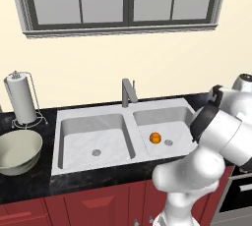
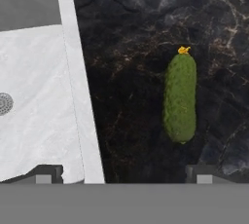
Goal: Remove the cucumber and orange from the sink. Then move the bowl and cup from the counter to the sink for washing.
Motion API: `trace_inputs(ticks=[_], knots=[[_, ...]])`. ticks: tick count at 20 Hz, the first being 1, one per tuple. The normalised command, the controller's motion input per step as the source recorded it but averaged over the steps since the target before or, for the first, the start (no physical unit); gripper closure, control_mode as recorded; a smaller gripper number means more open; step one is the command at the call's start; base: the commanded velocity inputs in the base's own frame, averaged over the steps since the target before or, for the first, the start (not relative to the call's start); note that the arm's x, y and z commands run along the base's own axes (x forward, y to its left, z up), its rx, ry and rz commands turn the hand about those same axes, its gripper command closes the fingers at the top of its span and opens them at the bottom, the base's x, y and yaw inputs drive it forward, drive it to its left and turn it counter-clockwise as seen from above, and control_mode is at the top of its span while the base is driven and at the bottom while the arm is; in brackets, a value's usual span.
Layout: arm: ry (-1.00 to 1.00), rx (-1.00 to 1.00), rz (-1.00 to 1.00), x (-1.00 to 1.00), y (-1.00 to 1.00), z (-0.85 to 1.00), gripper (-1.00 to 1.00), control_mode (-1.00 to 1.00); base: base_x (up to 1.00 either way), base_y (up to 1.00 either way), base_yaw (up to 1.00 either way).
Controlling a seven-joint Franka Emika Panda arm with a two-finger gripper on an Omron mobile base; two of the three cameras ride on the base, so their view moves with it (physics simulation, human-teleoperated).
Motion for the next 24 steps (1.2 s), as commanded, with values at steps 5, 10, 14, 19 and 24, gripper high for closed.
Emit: trace_inputs(ticks=[5, 10, 14, 19, 24], knots=[[-0.08, -0.07, 0.02, -0.12, 0.54, 0.08, -1.0, -1.0, 0.0, 0.0, 0.0], [0.01, -0.05, 0.04, -0.03, 0.55, 0.1, -1.0, -1.0, 0.0, 0.0, 0.0], [0.07, -0.01, 0.07, 0.0, 0.53, 0.14, -1.0, -1.0, 0.0, 0.0, 0.0], [0.1, 0.0, 0.09, -0.01, 0.51, 0.12, -1.0, -1.0, 0.0, 0.0, 0.0], [0.03, 0.05, 0.12, -0.02, 0.41, 0.09, -1.0, -1.0, 0.0, 0.0, 0.0]])
